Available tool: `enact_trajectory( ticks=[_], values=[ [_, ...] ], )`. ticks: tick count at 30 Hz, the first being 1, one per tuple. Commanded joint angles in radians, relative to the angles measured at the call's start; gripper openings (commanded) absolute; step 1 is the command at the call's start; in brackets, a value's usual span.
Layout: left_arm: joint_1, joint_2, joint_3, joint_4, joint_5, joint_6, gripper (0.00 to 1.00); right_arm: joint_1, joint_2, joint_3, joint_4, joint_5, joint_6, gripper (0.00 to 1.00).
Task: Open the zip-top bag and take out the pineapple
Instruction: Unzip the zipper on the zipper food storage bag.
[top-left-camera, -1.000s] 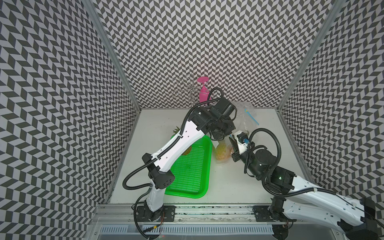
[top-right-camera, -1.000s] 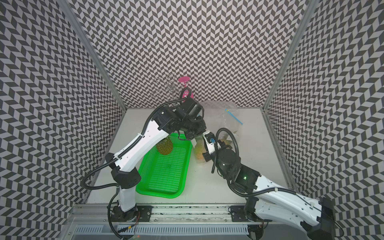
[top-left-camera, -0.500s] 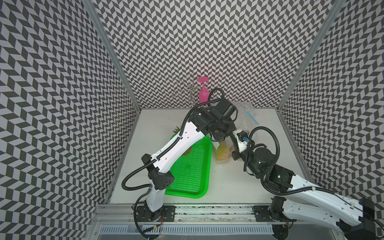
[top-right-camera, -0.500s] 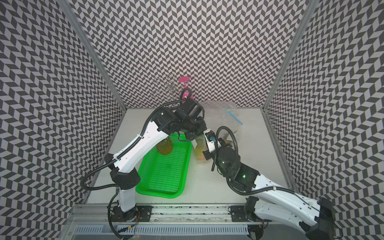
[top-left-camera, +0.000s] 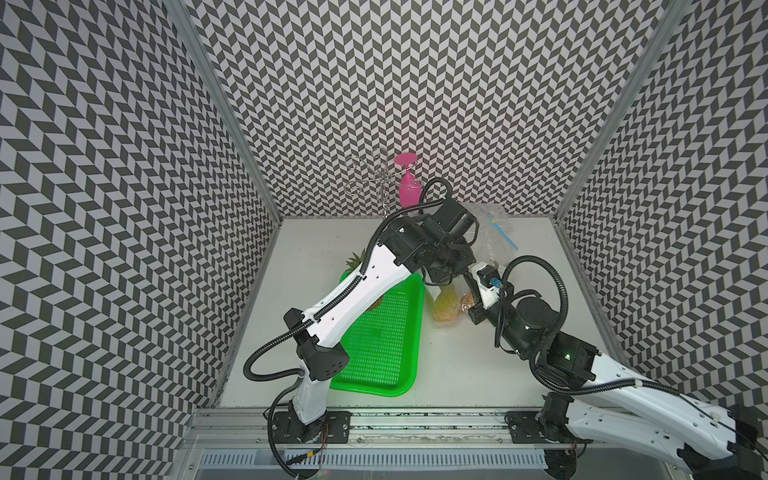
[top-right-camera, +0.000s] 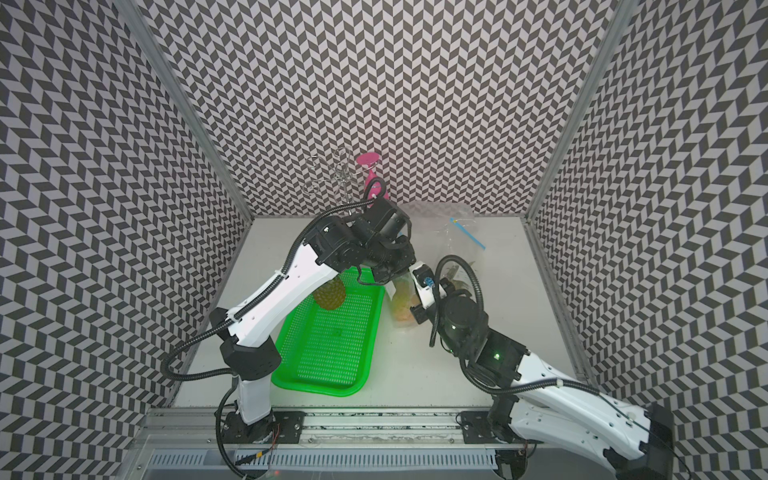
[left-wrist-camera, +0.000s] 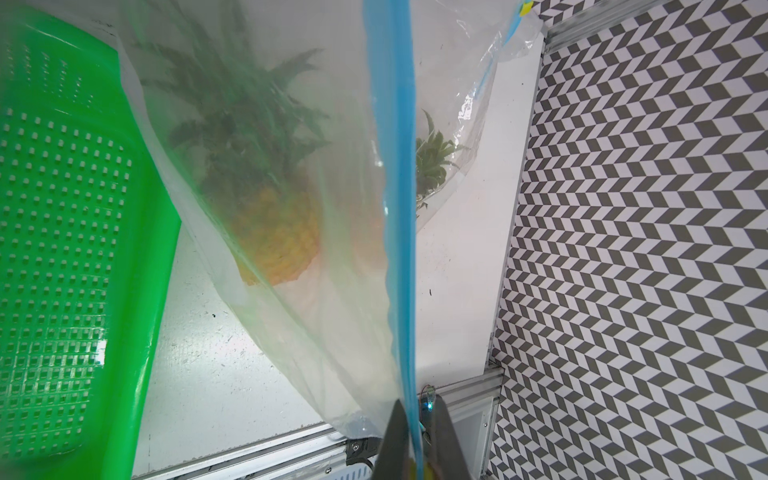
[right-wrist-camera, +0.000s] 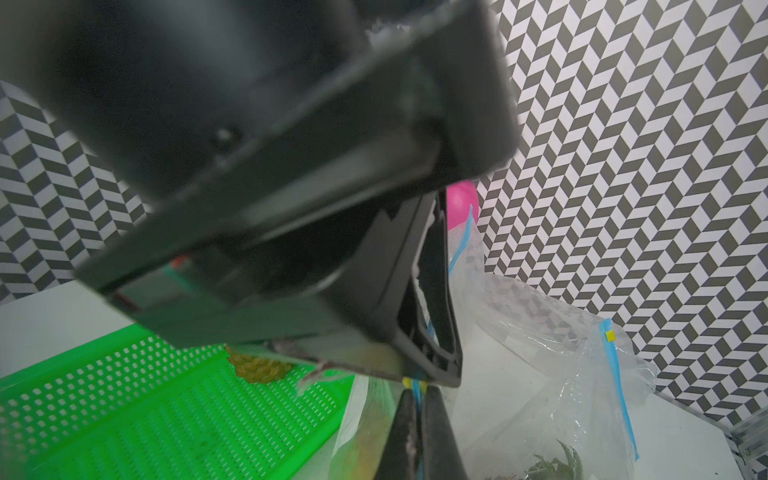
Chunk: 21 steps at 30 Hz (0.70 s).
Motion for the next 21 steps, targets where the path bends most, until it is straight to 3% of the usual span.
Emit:
enact_trajectory(
  ticks=[1, 21],
  values=[
    [0.046, -0.022, 0.029, 0.026, -0.090, 0.034, 0.00, 0.000, -0.057, 0.003, -0.095, -0.029, 0.006, 0.00],
    [0.090, -0.005, 0.063, 0.044, -0.120, 0.103, 0.00, 0.007, -0.059, 0.102, -0.339, 0.036, 0.171, 0.00]
  ],
)
